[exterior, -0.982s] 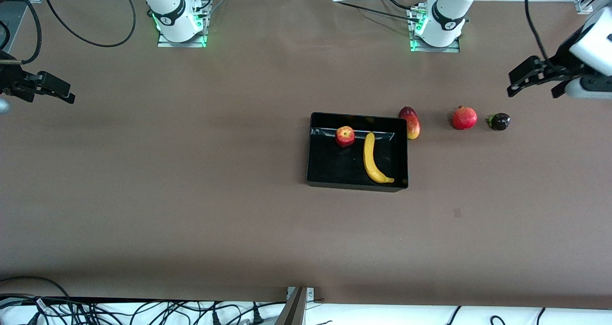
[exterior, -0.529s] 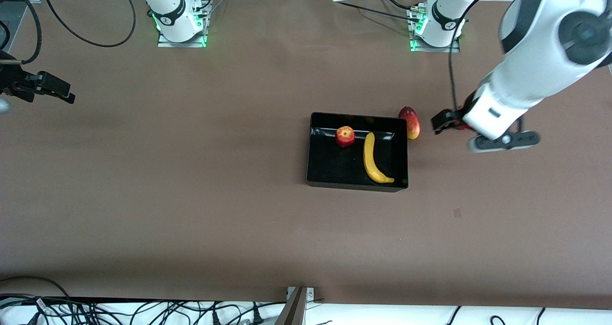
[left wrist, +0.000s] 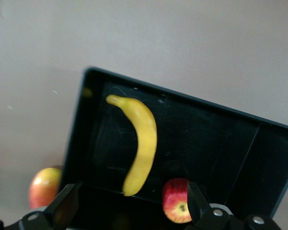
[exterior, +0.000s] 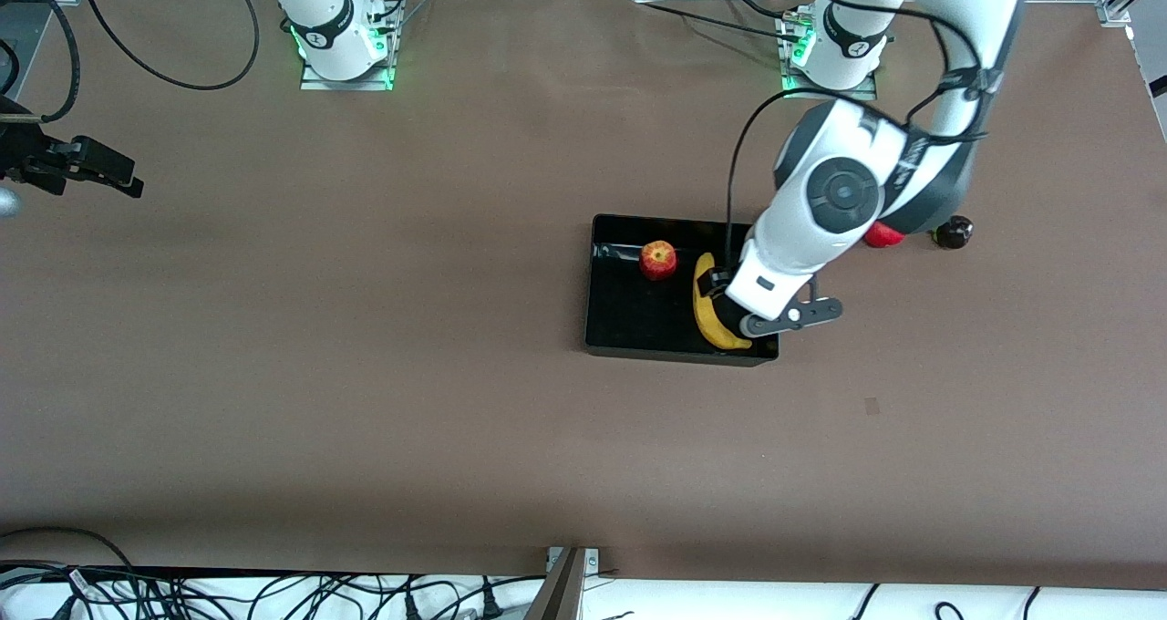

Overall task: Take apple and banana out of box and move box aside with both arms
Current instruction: 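Move the left gripper over the red apple inside the black tray, then lower the left gripper and close it on the red apple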

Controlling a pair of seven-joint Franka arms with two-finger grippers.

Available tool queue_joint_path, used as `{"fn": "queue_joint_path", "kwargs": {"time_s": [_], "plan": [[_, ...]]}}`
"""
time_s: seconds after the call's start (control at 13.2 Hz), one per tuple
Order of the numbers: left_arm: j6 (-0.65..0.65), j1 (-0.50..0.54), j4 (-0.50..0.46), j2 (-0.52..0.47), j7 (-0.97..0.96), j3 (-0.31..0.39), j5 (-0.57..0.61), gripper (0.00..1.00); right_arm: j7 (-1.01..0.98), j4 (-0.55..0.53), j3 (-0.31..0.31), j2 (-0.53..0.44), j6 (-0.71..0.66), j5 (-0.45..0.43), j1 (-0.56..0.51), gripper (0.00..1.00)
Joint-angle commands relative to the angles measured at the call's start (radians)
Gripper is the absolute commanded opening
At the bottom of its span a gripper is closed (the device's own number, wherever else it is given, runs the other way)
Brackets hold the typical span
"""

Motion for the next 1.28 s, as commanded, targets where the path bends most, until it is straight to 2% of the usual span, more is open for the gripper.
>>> {"fn": "queue_joint_path", "kwargs": {"time_s": [0.0, 0.3, 0.45, 0.83, 1.21], "plan": [[0.045, -0.038, -0.039, 0.014, -0.081, 0.006, -0.024, 1.0, 0.01, 0.004, -0.006, -0.002, -0.008, 0.002, 0.007, 1.0], [0.183, -0.1, -0.137, 0.054, -0.178, 0.005, -0.023, 1.0, 0.01, 0.004, -0.006, -0.002, -0.008, 0.002, 0.007, 1.0], [0.227, -0.103, -0.175, 0.062, -0.182, -0.041, -0.018, 1.0, 0.01, 0.004, -0.006, -0.004, -0.008, 0.002, 0.007, 1.0], [0.276, -0.105, -0.2, 0.103, -0.184, -0.08, -0.015, 1.0, 0.01, 0.004, -0.006, -0.004, -0.01, 0.002, 0.007, 1.0], [0.428, -0.105, -0.29, 0.127, -0.193, -0.1, -0.015, 1.0, 0.01, 0.004, -0.004, -0.004, -0.008, 0.002, 0.008, 1.0]]}}
